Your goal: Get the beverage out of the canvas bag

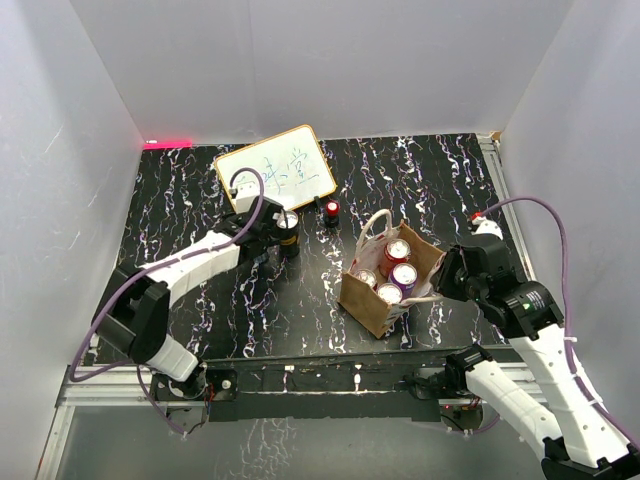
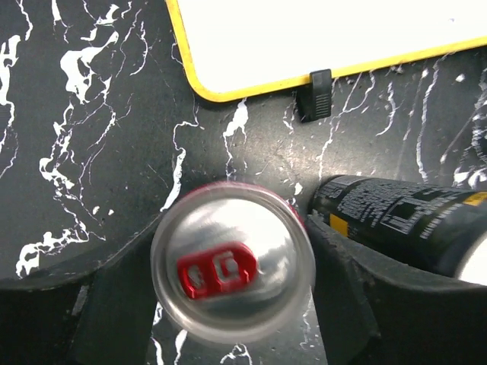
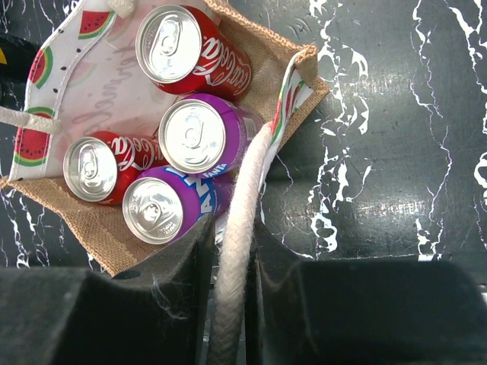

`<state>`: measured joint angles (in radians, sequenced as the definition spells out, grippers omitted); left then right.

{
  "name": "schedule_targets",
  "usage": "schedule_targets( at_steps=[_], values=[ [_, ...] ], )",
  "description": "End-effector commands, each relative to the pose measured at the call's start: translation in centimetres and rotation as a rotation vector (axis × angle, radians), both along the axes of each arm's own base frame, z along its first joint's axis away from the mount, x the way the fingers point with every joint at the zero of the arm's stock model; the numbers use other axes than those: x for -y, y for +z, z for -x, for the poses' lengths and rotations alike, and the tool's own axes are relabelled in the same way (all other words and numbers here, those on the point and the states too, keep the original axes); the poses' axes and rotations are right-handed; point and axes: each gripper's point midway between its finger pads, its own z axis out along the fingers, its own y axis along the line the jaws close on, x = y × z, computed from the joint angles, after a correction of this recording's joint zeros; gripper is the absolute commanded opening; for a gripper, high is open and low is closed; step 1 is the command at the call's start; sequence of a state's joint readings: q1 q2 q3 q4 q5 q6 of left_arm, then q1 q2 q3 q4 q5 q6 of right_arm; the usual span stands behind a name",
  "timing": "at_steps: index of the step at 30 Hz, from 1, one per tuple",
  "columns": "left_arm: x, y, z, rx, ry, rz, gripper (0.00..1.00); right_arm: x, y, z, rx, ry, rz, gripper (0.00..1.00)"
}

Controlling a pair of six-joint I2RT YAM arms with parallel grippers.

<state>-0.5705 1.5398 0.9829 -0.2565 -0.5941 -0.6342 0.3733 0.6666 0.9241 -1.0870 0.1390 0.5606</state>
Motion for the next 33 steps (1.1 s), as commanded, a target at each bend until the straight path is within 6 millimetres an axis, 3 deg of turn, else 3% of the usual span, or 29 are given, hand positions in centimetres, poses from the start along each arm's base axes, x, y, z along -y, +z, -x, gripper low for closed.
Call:
schedule_targets(
  at_steps=[1,3,7,12,14,23,29,33],
  values=[
    [-0.7,3.9,-0.2,0.102,0.007,0.027,0.73,0.1,1.5,-1.0,0.082,-0.044,-0.027,0.23],
    [-0.5,4.2,0.0,0.107,-0.005,0.040,0.82,0.2,1.4,-1.0,0.082,-0.052,-0.027,0.24],
    [-0.7,5.4,0.5,0.115,0.012,0.067,0.82,0.3,1.3,-1.1,0.076,-0.057,-0.024,0.25],
    [-0.8,9.5,3.1,0.139,0.026,0.199,0.82,0.1,1.1,-0.9,0.069,-0.053,-0.030,0.25],
    [0.1,10.8,4.5,0.124,-0.019,0.288,0.82,0.0,0.9,-0.9,0.055,-0.055,-0.034,0.25],
    [8.8,17.8,10.0,0.119,-0.496,0.725,0.82,-0.6,-1.3,-1.3,-0.019,-0.049,-0.031,0.25],
    [12.7,22.6,10.6,0.142,-0.739,0.772,0.80,-0.1,-1.8,-0.8,-0.063,-0.100,-0.023,0.25],
    [17.2,23.7,12.0,0.155,-0.911,0.710,0.81,0.3,-1.4,-0.3,-0.044,-0.109,-0.025,0.25]
  ],
)
